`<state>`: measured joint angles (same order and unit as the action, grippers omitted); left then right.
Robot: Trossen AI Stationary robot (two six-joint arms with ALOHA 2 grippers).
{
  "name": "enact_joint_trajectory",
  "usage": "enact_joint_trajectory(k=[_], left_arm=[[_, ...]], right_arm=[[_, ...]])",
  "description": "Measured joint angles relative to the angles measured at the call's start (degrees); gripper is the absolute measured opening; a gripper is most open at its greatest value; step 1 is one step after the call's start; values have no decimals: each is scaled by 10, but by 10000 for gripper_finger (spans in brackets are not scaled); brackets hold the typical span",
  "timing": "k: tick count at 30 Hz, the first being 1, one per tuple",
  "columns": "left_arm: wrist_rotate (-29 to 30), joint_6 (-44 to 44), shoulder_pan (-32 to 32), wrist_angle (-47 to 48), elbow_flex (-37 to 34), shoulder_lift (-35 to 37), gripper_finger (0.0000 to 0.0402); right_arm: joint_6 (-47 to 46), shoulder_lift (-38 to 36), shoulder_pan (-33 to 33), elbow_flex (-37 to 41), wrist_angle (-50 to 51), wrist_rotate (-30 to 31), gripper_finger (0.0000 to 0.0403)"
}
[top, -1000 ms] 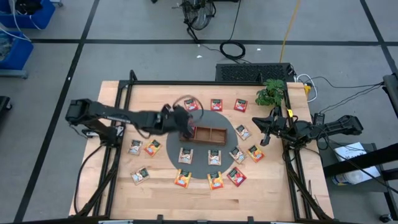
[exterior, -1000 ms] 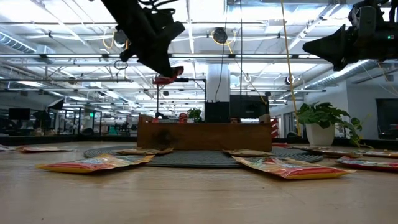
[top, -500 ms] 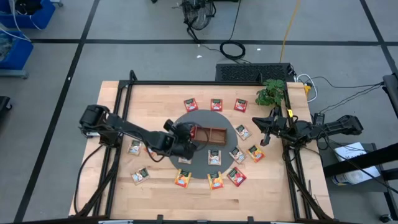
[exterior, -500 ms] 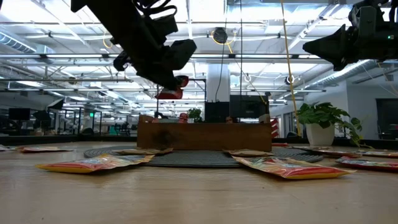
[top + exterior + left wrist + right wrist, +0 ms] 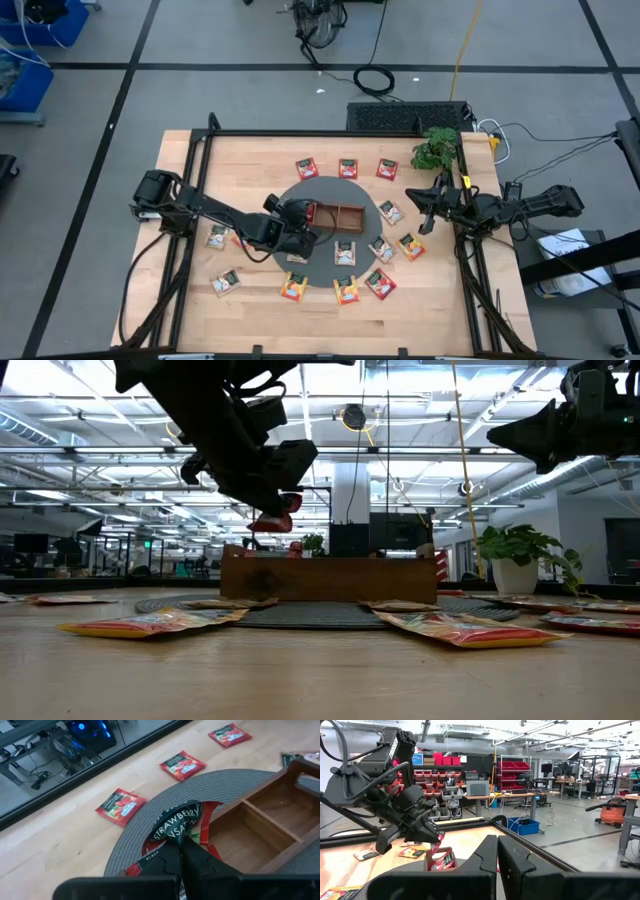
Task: Pick & Place Tea
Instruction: Put the red tea bag into the left section of the wooden organizer
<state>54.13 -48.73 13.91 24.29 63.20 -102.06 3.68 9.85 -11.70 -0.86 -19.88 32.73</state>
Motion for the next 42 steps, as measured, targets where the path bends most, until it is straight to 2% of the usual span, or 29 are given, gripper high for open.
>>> enact_joint_trajectory(k=[10,16,21,37,42], left_arm=[[0,-44,-1,-10,-28,0,1],[-1,-49,-1,-81,-67,0,1],[-27,-23,-4,-138,-85,0,1],[-37,-24,-7,-134,-87,0,1],[-91,-7,-19,-134,-87,0,10]], right_arm=[[0,0,0,0,0,0,4],[0,0,0,0,0,0,4],[0,0,0,0,0,0,4],[0,0,0,0,0,0,4],[0,0,0,0,0,0,4]])
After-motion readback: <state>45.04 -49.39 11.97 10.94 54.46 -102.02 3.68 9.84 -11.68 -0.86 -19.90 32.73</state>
